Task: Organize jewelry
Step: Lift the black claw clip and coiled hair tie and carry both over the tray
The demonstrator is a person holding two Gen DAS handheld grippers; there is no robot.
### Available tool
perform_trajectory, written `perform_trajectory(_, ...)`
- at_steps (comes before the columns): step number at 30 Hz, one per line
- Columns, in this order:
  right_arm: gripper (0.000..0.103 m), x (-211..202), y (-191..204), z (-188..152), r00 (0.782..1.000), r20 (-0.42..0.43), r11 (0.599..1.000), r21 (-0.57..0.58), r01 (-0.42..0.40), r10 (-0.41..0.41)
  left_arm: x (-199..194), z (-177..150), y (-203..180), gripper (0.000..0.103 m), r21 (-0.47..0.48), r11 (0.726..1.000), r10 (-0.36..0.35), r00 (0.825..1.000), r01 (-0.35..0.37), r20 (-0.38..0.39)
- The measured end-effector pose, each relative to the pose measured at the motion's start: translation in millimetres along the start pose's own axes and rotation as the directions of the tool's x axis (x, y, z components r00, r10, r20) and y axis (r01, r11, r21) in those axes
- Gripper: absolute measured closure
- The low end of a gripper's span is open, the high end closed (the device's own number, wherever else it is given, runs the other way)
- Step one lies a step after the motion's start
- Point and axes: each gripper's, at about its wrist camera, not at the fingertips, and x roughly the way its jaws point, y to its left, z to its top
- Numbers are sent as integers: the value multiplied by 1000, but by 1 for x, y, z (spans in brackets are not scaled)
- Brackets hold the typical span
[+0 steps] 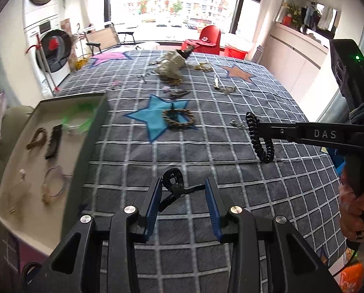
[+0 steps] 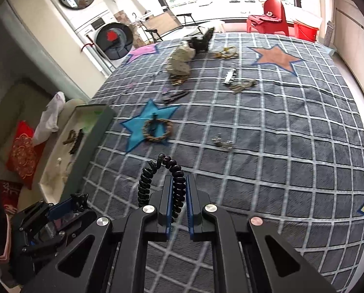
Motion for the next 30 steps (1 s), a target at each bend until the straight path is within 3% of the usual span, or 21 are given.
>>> perform_trajectory(10,92,-2,61,7,999,3,997,-75,-32,32,-30,-5,41,65,-59,998,27,998,-24,57)
perform_trajectory(17,92,14,114,17,997,-19,988,-131,-81,80,-47,-10,87,65,-116,990,85,993,-75,87)
perform_trajectory(24,92,51,170,24,991,-65,973,-196,-125,114,-44,-23,153,65,-213,964,174,983,-159,56)
perform_trajectory(30,92,85,206,33,989,-100,963,-235,-131,111,-25,-29,187,65,-261,946,199,980,-191,5)
